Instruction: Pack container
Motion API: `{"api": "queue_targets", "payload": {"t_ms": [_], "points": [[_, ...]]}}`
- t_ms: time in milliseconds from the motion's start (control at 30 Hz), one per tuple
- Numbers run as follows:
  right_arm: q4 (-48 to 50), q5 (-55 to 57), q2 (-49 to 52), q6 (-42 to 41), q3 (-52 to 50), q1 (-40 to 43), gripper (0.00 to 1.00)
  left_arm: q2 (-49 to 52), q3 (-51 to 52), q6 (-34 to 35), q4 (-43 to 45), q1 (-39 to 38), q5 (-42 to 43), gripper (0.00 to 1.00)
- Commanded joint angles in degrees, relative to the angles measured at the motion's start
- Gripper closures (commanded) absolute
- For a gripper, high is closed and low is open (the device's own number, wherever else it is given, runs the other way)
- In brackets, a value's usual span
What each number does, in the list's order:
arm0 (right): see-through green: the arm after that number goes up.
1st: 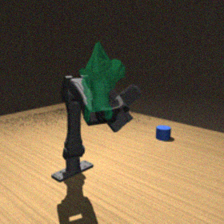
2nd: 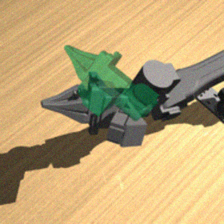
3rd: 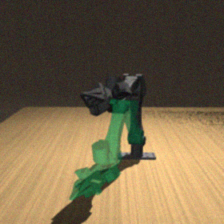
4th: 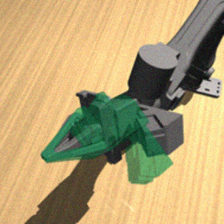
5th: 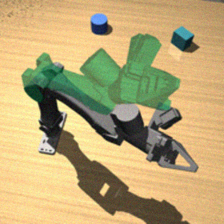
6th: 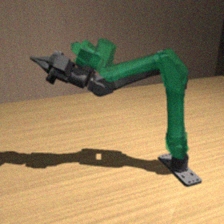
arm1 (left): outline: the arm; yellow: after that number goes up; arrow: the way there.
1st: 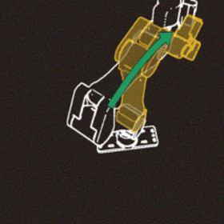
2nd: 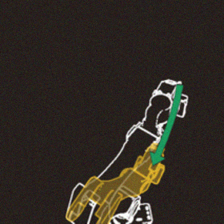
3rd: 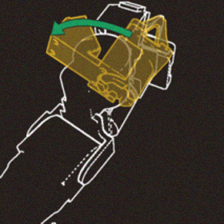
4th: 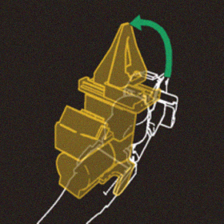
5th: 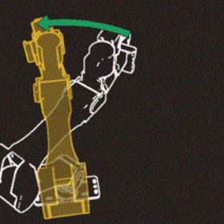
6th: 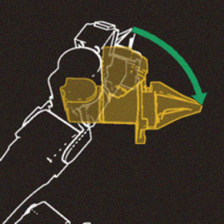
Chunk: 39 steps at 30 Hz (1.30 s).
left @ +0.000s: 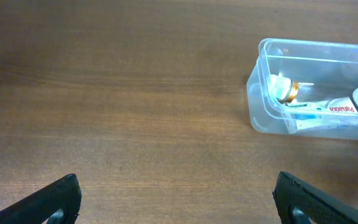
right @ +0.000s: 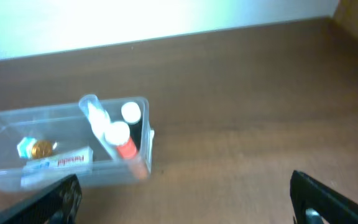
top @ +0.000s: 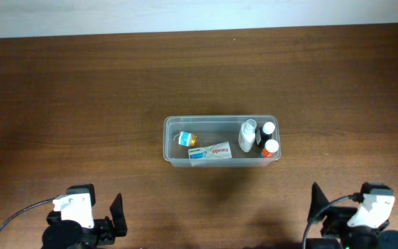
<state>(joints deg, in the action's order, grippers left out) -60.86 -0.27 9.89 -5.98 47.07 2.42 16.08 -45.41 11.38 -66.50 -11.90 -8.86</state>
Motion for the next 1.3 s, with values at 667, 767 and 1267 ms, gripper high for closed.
{"api": "queue_targets", "payload": {"t_ms": [667, 767, 1267], "points": [[56.39, -0.55, -2.67, 13.05, -46.75, -4.66, 0.02, -0.09, 0.33, -0.55, 0.04, -0.22, -0.59, 0.01], [56.39, -0.55, -2.67, 13.05, -46.75, -4.66, 0.01, -0.09, 0.33, -0.55, 0.04, -0.22, -0.61, 0.01], [56.39, -0.55, -2.67, 13.05, -46.75, -4.66, 0.02, -0.11, 0.35, -0.55, 0.04, -0.22, -0.59, 0.01]]}}
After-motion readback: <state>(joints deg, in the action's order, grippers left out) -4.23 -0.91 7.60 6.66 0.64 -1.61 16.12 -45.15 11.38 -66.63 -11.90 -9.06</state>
